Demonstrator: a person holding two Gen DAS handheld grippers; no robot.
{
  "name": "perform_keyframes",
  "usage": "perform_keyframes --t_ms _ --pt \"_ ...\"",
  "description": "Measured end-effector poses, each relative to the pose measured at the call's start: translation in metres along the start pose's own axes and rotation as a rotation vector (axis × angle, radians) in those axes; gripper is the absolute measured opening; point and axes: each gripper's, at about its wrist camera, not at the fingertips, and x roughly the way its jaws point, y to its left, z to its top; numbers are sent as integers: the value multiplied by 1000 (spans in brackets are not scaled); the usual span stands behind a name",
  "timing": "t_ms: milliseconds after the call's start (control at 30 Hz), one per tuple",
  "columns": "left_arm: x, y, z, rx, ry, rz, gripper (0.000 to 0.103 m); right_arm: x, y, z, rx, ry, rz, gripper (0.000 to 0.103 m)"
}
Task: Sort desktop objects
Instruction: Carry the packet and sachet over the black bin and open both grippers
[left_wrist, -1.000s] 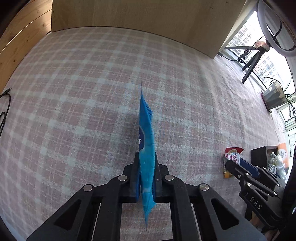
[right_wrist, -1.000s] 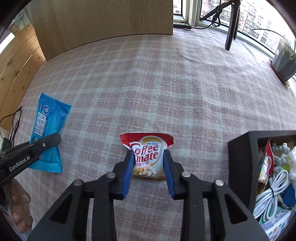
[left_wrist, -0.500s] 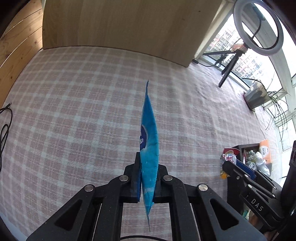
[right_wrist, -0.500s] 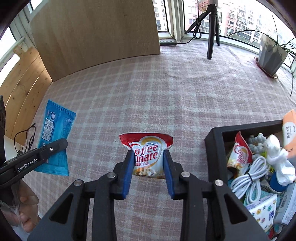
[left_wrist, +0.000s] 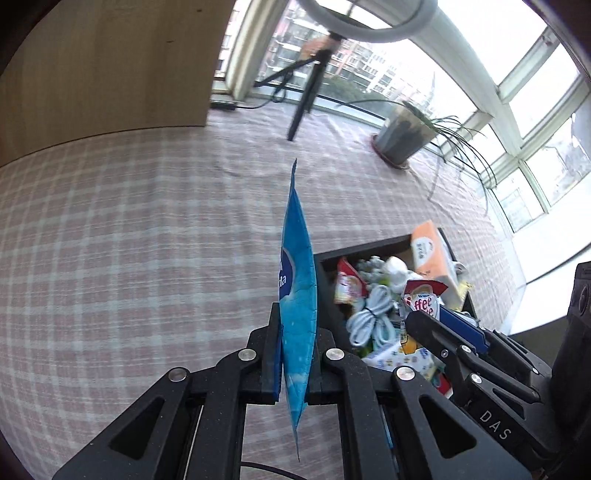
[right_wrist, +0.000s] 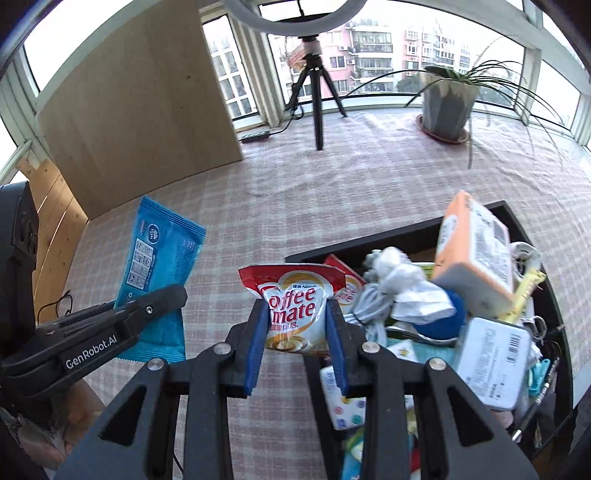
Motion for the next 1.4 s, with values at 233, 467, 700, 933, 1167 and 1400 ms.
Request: perform_keyframes --t_ms 233,467,700,933,1167,1400 --pt "9 -78 -9 135 36 -90 7 -38 -68 -16 125 -50 -83 31" --pt "20 -146 -18 254 75 -153 7 -63 -128 -34 236 -72 -155 31" --pt "36 -208 -28 336 121 -217 7 -73 -172 -48 298 -66 -212 31" --pt "57 -245 -42 382 176 -228 7 -76 -198 -61 335 -44 -237 32" --pt "57 -256 -47 418 167 -202 34 -81 -211 -68 364 -35 -233 44" --pt "52 -250 -47 411 158 -186 34 -86 -209 -69 362 -40 -230 47"
